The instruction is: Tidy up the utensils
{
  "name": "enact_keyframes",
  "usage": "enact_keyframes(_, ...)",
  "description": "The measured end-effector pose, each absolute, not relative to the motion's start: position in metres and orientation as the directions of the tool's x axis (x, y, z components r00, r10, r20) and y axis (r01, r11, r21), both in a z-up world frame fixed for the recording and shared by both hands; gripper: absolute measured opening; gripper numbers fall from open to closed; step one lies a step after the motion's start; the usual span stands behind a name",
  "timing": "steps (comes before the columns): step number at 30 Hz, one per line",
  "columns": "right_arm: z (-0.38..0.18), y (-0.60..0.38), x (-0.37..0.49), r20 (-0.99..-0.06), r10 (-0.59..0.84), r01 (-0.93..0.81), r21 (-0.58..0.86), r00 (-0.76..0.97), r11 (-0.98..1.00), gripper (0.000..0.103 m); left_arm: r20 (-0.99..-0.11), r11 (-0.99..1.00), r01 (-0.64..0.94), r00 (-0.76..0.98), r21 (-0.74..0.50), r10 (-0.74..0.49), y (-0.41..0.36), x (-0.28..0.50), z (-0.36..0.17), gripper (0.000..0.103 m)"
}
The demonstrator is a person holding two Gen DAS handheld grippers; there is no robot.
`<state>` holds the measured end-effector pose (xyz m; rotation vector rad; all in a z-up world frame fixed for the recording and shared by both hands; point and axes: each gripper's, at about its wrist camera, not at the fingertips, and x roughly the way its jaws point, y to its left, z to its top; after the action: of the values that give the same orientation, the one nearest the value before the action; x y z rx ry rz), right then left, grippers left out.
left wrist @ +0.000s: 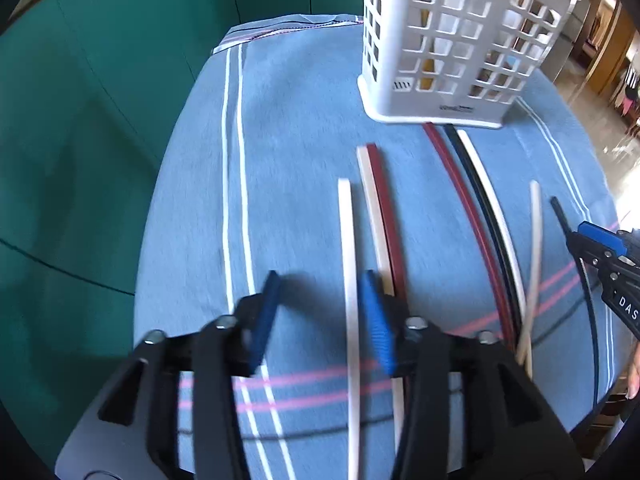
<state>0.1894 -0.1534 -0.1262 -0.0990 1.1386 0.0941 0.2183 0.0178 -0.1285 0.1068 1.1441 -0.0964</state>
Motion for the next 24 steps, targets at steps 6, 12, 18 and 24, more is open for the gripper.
enact_keyframes(6,-0.127,-0.150,0.212,-0.927,0.013,-0.133,-0.040,0.374,0.990,0.025,-0.943,0.984,0.172,0.332,0.036,-0.024,0.012,0.259,-0.130,0.045)
enact_keyframes(12,-0.127,-0.154,0.223,-0.944,0.060,-0.154,0.010,0.324,0.988,0.025,-0.955,0.982,0.190,0.294,0.023,-0.035,0.009,0.279,-0.131,0.041)
enact_keyframes(18,-0.127,-0.159,0.232,-0.945,0.118,-0.164,0.070,0.306,0.984,0.007,-0.950,0.981,0.193,0.306,-0.001,-0.061,0.007,0.281,-0.131,0.007)
enact_keyframes(24,-0.118,-0.165,0.232,-0.924,0.177,-0.167,0.126,0.338,0.978,0.007,-0.935,0.982,0.175,0.331,-0.073,-0.129,0.013,0.274,-0.127,0.006)
